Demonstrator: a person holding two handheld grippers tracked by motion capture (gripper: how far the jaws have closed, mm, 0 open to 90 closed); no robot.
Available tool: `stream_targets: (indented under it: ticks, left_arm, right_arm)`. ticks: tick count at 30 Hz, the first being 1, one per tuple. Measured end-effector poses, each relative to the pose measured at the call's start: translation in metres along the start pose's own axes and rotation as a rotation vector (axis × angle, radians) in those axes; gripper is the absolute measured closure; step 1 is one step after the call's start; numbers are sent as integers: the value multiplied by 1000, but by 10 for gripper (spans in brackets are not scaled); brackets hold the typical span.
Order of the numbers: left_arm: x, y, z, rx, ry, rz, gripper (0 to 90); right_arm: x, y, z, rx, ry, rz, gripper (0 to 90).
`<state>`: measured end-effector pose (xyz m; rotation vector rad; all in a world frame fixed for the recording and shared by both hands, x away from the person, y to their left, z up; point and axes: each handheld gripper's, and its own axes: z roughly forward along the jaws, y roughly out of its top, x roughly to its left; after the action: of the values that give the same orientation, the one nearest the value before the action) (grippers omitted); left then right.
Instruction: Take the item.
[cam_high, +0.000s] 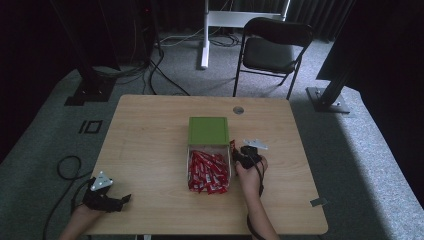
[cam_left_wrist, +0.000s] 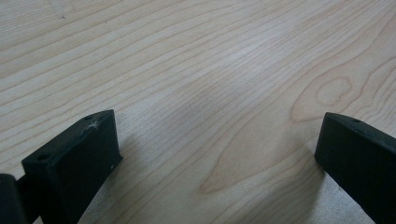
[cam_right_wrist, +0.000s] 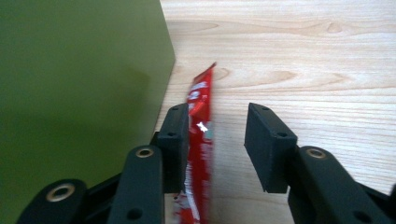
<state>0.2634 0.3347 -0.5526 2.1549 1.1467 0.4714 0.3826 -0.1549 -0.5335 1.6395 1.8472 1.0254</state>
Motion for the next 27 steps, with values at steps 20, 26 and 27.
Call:
stream_targets:
  ticks: [20, 26, 27]
  left_arm:
    - [0, 0, 0, 0, 0, 0, 7]
    - [0, 0, 0, 0, 0, 0, 7]
    - [0, 0, 0, 0, 0, 0, 7]
  right_arm:
    - [-34, -2, -25, -27, -22, 10, 366]
    - [-46, -8, -30, -20, -37, 26, 313]
    - [-47, -8, -31, -22, -40, 30, 298]
